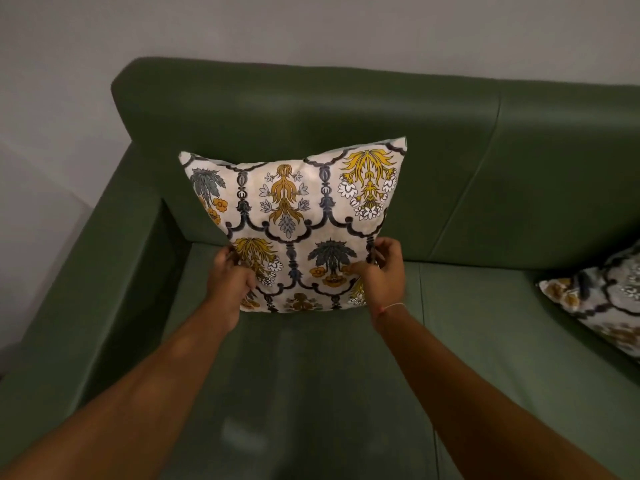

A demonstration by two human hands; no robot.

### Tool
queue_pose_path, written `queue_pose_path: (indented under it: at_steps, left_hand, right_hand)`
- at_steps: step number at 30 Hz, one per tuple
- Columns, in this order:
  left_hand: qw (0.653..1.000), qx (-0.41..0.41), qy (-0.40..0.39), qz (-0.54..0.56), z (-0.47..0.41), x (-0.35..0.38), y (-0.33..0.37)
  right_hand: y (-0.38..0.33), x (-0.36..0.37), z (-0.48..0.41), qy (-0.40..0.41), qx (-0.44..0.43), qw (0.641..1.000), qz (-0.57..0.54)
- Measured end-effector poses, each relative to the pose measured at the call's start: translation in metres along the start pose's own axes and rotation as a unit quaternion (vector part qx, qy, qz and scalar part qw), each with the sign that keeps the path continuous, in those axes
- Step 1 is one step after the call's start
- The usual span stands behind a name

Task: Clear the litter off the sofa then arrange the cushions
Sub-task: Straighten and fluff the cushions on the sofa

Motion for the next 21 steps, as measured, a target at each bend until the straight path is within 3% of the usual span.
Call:
queue_pose_path:
  at_steps: [6, 12, 21]
  left_hand:
    - [0.998, -0.029, 0.053, 0.008, -0.004, -0.004, -0.013]
    - [0.995, -0.079, 0.048, -0.023, -0.016, 0.007, 0.007]
    - [0.997, -0.001, 0.057, -0.053, -0.025, 0.002, 0.008]
  right_hand:
    - [0.021, -0.005, -0.004, 0.004, 0.037, 0.999, -0.007]
    - [0.013, 0.002, -0.018, -0.024, 0.106, 0.993, -0.038]
    - [0.020, 0.003, -0.017, -0.015, 0.131, 0.988, -0.082]
Point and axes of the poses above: each hand's wrist, its own z-axis away from the middle knuckle, its own x-axis out of the palm, y = z × x, the point moved 8 cm from there along -z, towards the middle knuckle, and after that the axes turned 1 degree about y, right-handed, at the moved point
